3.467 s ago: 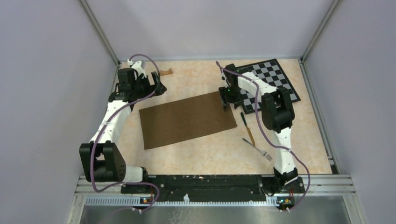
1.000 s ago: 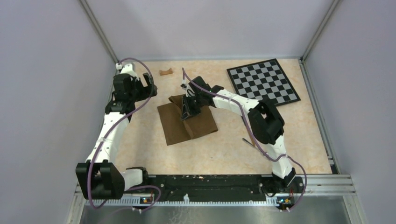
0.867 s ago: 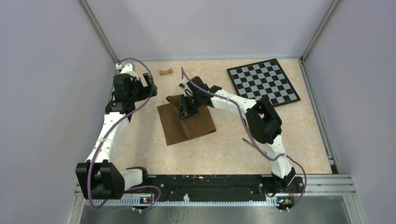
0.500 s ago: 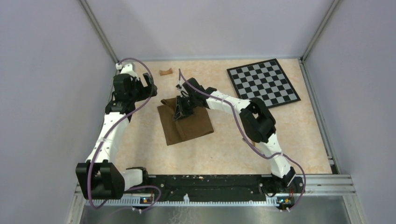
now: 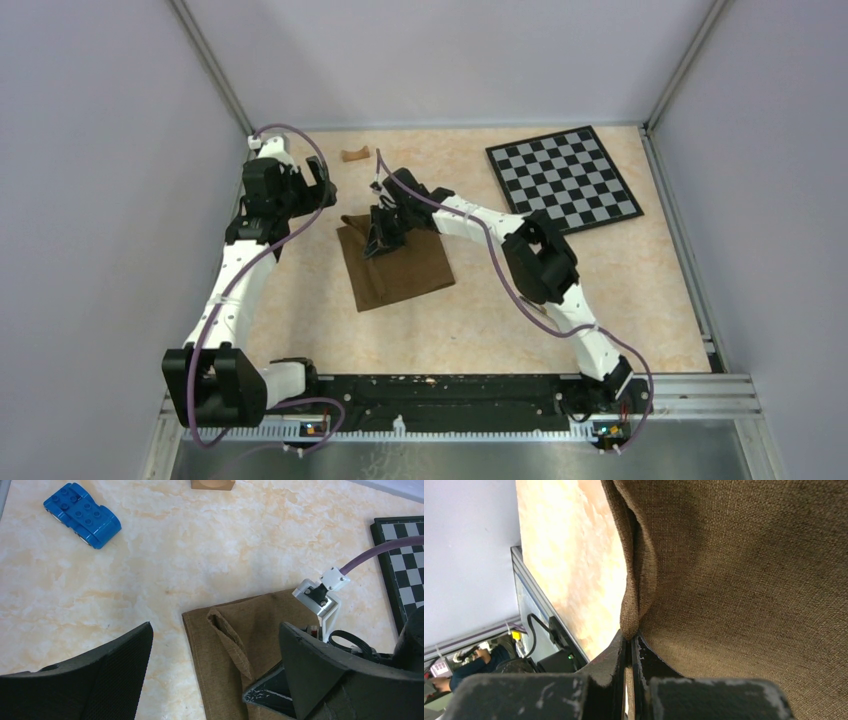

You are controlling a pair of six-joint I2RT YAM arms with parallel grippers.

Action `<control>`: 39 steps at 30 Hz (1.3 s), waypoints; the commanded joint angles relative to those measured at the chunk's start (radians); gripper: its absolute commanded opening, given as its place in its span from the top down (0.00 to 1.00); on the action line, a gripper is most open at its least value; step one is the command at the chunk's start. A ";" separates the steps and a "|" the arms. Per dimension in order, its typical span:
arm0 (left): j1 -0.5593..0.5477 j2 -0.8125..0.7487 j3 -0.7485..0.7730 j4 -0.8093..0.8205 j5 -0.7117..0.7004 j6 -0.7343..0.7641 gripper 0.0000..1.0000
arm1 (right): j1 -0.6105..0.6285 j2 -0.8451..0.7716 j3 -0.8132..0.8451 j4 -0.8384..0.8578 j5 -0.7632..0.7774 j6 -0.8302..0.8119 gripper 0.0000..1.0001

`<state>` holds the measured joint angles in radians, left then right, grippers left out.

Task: Fold the napkin into a case and place the utensils inside
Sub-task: Fold the rectangle-folded napkin at the center of the board.

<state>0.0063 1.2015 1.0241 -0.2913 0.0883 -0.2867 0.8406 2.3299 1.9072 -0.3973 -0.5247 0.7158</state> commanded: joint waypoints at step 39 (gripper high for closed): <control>-0.057 0.150 0.001 -0.002 0.265 -0.064 0.01 | -0.093 -0.464 -0.647 0.175 -0.020 -0.191 0.56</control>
<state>-0.0463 1.2720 1.0183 -0.2760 0.2024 -0.3061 0.7471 1.9602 1.3777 -0.2462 -0.5823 0.6022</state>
